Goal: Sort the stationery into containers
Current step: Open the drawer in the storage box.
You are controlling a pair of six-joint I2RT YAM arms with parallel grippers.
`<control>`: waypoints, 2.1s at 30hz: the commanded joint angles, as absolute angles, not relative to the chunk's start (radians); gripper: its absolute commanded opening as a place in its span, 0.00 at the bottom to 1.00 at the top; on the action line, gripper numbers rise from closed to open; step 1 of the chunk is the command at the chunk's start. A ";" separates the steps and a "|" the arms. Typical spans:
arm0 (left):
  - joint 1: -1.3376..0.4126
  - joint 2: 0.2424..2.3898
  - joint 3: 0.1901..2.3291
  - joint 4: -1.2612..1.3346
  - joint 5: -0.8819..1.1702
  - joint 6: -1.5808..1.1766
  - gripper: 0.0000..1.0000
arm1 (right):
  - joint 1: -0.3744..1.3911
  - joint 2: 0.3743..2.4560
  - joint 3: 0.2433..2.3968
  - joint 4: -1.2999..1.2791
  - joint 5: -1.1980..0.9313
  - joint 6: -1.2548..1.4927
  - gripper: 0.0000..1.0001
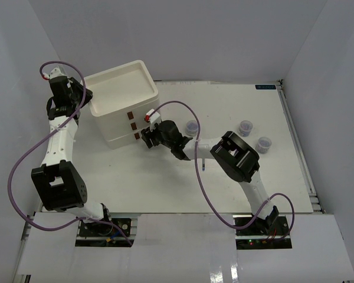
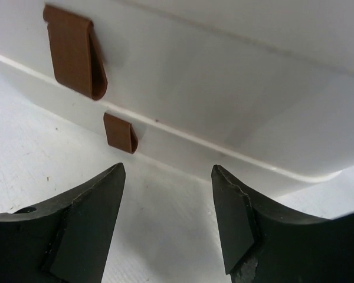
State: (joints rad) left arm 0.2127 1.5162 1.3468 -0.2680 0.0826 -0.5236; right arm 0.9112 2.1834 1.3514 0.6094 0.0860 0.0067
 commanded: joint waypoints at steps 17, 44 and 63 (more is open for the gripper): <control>0.213 1.480 1.307 -0.388 0.258 -0.575 0.88 | 0.839 2.263 1.606 0.609 -0.066 -0.126 0.70; 0.222 1.374 1.266 -0.377 0.293 -0.554 0.98 | 0.913 2.353 1.634 0.661 0.115 -0.060 0.68; 0.261 1.381 1.235 -0.347 0.362 -0.581 0.98 | 0.916 2.410 1.726 0.609 0.149 -0.040 0.48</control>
State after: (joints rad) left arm 0.2539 1.4250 1.2373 -0.3653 0.3378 -0.5774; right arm 0.9131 2.3936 1.6608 0.5579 0.1402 -0.0364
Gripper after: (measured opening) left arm 0.979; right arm 0.504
